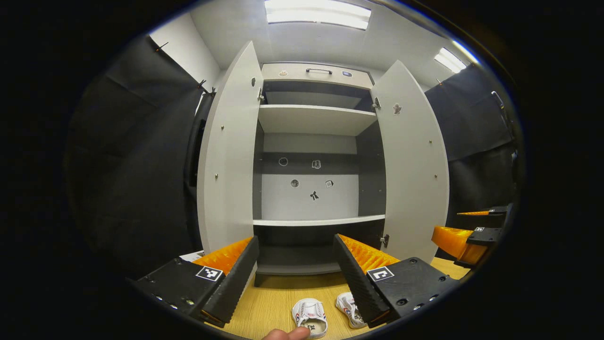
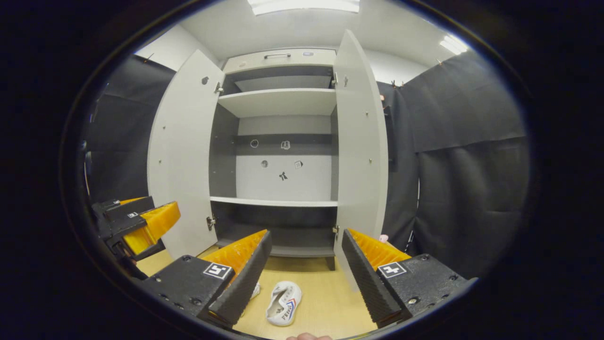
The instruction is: Grab one shoe with the right hand and put it into the shoe cabinet, grab the other shoe with the left hand and put it into the shoe cabinet; then close the right door with the right hand and the left door with the left hand.
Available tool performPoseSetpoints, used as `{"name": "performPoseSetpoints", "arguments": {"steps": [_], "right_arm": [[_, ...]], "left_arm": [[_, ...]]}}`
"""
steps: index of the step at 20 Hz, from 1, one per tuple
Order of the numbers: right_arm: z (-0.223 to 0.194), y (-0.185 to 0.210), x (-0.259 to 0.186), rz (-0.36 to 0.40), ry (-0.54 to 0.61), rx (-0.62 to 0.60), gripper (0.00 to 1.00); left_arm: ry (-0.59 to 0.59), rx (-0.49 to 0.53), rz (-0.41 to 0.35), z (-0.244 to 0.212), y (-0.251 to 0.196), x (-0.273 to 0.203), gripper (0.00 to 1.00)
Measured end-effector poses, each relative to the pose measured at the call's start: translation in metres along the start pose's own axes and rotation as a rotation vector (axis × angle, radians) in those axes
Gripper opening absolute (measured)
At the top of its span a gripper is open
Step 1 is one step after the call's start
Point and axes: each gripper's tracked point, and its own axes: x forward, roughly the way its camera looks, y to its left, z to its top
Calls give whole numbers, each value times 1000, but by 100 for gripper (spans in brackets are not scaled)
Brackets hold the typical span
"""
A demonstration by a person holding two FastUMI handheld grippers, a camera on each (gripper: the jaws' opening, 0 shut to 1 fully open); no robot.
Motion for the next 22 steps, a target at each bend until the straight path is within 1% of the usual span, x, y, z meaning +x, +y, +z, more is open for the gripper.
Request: {"name": "performPoseSetpoints", "arguments": {"steps": [1, 2, 9, 10, 13, 14, 16, 17, 18, 20, 22], "right_arm": [[-1, 0, 0, -1, 1, -2, 94], [0, 0, 1, 1, 0, -4, 98], [2, 1, 2, 3, -6, -2, 98], [2, 1, 2, 3, -7, -4, 94], [2, 1, 1, 3, -10, -5, 94], [-2, 2, 1, 7, -11, -6, 98], [-23, 11, 4, 38, 8, -5, 98], [-46, 19, 4, 64, 47, -14, 97], [-71, 24, 6, 83, 97, -25, 94], [-120, 37, 8, 132, 189, -26, 100], [-166, 49, 12, 171, 287, -12, 98]], "left_arm": [[0, -1, 0, 0, 1, 1, 95], [-1, 0, 1, 0, 2, 1, 95], [-13, -4, 16, 4, 6, 1, 95], [-14, -4, 17, 4, 7, 1, 95], [-13, -2, 17, 4, 6, 1, 95], [-17, -1, 18, 5, 6, 0, 95], [-22, 0, 21, 7, 7, -1, 95], [-22, 1, 20, 7, 7, -1, 95], [-20, 4, 20, 7, 8, -2, 95], [-19, 17, 26, 7, 12, -4, 95], [-18, 27, 35, 8, 17, -7, 95]]}}
